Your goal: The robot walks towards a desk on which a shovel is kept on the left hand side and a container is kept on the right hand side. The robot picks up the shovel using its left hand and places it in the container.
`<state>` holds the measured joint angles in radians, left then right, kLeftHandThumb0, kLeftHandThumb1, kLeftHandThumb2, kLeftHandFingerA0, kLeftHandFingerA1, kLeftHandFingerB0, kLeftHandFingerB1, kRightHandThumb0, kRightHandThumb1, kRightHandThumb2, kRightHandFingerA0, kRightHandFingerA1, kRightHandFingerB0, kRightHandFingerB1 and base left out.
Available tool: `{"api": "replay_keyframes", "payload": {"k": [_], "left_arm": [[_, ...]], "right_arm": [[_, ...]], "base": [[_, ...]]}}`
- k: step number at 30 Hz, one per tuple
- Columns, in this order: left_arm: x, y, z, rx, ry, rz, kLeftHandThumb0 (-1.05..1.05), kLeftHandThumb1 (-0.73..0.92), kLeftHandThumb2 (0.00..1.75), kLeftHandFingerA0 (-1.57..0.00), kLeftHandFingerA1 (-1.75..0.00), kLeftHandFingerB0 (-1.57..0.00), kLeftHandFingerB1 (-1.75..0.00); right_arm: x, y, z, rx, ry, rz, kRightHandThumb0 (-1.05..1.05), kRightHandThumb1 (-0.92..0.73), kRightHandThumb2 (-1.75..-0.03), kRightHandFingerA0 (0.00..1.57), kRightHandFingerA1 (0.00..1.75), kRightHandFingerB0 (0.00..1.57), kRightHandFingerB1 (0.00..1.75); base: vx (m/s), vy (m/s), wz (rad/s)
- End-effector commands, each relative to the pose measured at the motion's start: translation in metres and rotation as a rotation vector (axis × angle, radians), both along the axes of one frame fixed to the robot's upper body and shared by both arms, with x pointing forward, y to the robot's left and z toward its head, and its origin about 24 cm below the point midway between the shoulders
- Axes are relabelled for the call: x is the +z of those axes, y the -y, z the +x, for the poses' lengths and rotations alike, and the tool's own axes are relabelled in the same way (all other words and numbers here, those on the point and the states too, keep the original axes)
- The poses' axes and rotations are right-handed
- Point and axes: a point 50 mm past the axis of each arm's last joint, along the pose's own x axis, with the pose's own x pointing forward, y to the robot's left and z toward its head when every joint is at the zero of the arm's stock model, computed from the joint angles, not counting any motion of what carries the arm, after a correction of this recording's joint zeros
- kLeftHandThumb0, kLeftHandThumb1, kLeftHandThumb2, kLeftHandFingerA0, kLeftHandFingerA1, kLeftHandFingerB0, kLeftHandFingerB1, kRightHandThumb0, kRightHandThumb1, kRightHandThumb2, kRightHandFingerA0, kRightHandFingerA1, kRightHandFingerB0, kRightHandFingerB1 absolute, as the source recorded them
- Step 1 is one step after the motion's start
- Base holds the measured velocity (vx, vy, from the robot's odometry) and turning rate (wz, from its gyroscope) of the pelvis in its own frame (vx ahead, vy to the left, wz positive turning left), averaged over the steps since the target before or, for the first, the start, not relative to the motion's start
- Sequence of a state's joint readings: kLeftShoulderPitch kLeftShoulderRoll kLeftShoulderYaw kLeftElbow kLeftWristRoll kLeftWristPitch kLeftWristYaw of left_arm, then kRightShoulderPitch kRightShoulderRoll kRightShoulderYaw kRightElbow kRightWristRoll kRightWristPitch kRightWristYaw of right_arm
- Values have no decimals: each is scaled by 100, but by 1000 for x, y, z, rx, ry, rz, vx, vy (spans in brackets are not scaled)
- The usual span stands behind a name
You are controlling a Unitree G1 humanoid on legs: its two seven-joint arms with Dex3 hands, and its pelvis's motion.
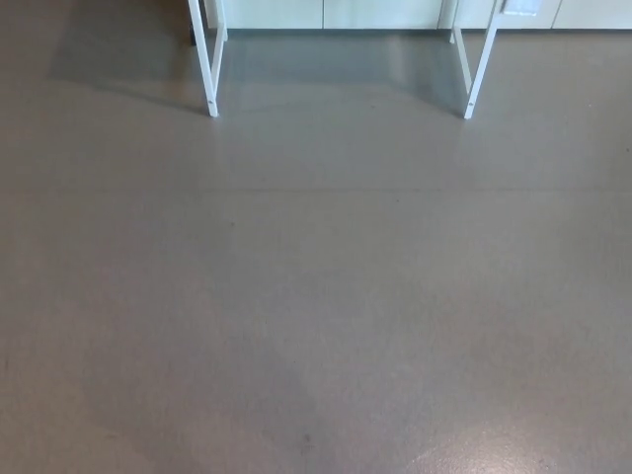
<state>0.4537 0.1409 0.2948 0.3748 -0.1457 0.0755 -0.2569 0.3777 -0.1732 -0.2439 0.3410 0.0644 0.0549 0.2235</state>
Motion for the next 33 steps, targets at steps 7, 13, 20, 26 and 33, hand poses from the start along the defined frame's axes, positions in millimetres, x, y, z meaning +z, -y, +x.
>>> {"api": "replay_keyframes", "payload": {"k": [7, 13, 20, 26, 33], "left_arm": [[18, -5, -7, 77, 171, -122, -31, 66, 60, -29, -37, -20, -30], [25, 6, -1, 49, 193, -141, -29, 66, 60, -28, -35, -20, -30], [25, 16, 6, 25, 220, -183, -22, 72, 61, -20, -41, -18, -29], [26, 28, 12, -25, 209, -156, -30, 69, 61, -16, -41, -17, -29], [7, -3, 9, -3, 98, -30, -29, 69, 60, -15, -39, -15, -29]], "right_arm": [[23, 4, -4, -33, 186, 193, -34, -67, -60, 33, 39, 20, 32], [20, 1, -2, -19, 178, 206, -43, -58, -72, 29, 45, 20, 40], [20, 1, -2, -9, 171, 217, -42, -58, -71, 30, 44, 24, 41], [13, -5, -2, 19, 138, 154, -41, -58, -69, 28, 41, 26, 39], [8, 12, 2, -26, 50, 88, -37, -63, -69, 22, 42, 21, 39]], "base": [[0, 0, 0], [0, 0, 0], [0, 0, 0], [21, -4, -1], [-8, -13, 10]]}}
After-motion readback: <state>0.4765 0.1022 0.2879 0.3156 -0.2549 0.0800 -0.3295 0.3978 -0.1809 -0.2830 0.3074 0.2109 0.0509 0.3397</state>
